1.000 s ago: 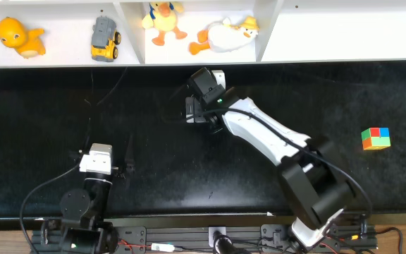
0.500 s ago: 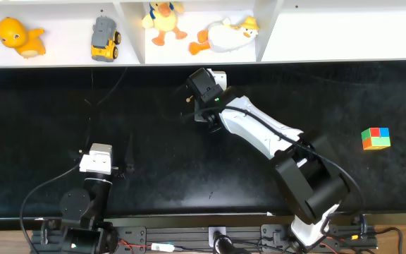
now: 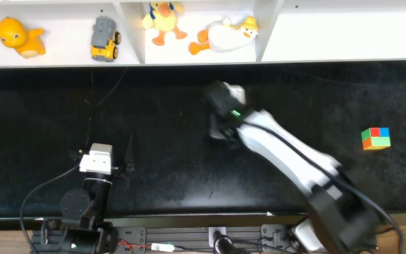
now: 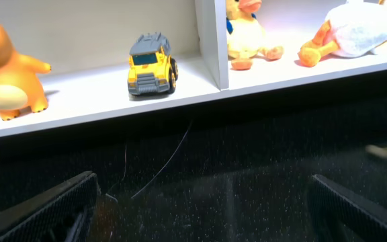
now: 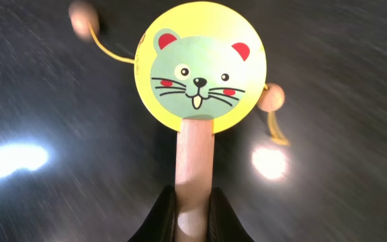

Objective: Store Toys

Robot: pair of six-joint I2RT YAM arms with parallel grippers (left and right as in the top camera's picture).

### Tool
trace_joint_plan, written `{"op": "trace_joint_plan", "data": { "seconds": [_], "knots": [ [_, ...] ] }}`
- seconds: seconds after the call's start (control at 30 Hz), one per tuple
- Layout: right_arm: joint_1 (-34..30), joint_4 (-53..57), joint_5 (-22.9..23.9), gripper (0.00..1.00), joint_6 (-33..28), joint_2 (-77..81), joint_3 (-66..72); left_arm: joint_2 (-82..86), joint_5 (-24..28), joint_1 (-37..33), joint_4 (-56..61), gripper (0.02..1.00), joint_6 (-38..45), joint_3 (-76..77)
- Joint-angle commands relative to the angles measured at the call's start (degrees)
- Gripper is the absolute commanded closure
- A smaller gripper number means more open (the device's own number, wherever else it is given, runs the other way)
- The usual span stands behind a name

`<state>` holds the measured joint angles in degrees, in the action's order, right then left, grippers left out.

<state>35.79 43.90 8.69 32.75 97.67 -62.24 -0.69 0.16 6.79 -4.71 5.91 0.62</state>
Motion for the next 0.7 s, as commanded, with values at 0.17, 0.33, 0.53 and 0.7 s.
{"op": "trace_joint_plan", "data": {
  "seconds": [0.17,0.33,0.53,0.7],
  "knots": [
    [-15.37,12.68,3.48,0.958,-8.35,-30.69,13.68,0.55,-0.31,0.26,-0.07,0.02,-0.63,-0.17],
    [-25.88,13.33,3.21,0.956,-22.75,-31.8,11.45,0.55,-0.31,0.26,-0.07,0.02,-0.63,-0.17],
    [-28.09,2.58,4.92,0.958,-37.62,-23.58,3.82,0.55,-0.31,0.26,-0.07,0.02,-0.63,-0.17],
    [-28.48,-2.25,7.48,0.956,-38.16,-14.1,-3.43,0.55,-0.31,0.26,-0.07,0.02,-0.63,-0.17]
  ]
}}
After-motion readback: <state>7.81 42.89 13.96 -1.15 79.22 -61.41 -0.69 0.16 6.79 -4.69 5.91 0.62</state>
